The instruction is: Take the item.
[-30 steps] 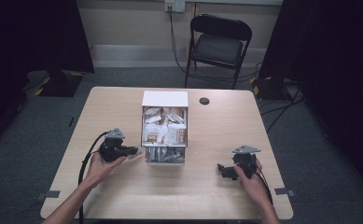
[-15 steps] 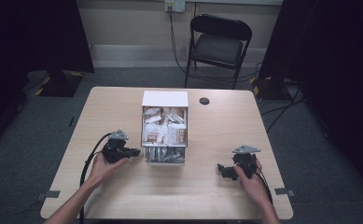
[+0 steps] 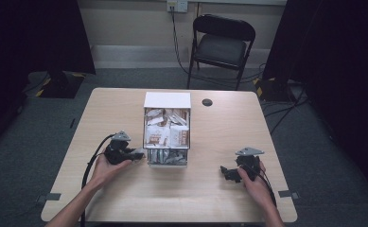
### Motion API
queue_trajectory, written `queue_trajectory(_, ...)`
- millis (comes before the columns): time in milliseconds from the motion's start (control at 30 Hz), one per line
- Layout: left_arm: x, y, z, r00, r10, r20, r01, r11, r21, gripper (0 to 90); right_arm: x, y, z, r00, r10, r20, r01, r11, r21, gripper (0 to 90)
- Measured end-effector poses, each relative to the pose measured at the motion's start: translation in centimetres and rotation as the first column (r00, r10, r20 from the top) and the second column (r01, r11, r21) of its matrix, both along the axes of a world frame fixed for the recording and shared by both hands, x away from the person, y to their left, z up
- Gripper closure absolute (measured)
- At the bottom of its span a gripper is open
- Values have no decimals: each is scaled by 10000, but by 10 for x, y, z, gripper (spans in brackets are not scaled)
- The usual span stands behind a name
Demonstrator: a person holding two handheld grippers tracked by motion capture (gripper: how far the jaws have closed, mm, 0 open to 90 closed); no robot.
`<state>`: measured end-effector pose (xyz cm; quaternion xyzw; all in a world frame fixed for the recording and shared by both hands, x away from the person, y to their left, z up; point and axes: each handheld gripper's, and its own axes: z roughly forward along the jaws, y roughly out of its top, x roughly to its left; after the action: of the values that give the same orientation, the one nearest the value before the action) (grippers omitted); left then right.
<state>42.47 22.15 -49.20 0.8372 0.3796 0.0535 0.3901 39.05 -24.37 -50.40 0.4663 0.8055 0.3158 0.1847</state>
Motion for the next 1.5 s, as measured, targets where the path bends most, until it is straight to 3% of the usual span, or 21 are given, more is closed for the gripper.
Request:
queue_trajectory(200, 1, 3, 3, 9994, 263, 222, -263, 9997, -3, 593, 0, 0, 0, 10000, -8, -2, 8, 10000, 3, 0)
queue_trajectory(367, 3, 6, 1, 9992, 406, 48, -405, 9991, -105, 509, 0, 0, 0, 10000, -2, -2, 2, 10000, 2, 0)
queue_trajectory(600, 5, 8, 0, 9969, 771, 156, -775, 9966, 292, 371, 0, 0, 0, 10000, -19, -1, 19, 10000, 12, 0)
queue_trajectory(767, 4, 9, 2, 9958, 866, 285, -872, 9960, 193, 280, 0, 0, 0, 10000, 1, -2, -1, 10000, 2, 0)
queue_trajectory(1033, 1, 14, 9, 9935, 998, 542, -1000, 9950, 10, 228, 0, 0, 0, 10000, -12, 3, 12, 10000, 8, 0)
queue_trajectory(1133, -1, 19, 16, 9929, 1056, 547, -1043, 9942, -253, 205, 0, 0, 0, 10000, -17, -6, 17, 10000, 14, 0)
queue_trajectory(1200, -4, 22, 21, 9908, 1121, 763, -1116, 9937, -112, 203, 0, 0, 0, 10000, 9, 1, -9, 10000, -1, 0)
queue_trajectory(1300, -5, 24, 28, 9919, 1121, 594, -1130, 9935, 128, 194, 0, 0, 0, 10000, 1, 1, -1, 10000, -1, 0)
queue_trajectory(1500, -17, 30, 44, 9907, 982, 941, -992, 9950, 61, 195, 0, 0, 0, 10000, -17, -6, 17, 10000, 13, 0)
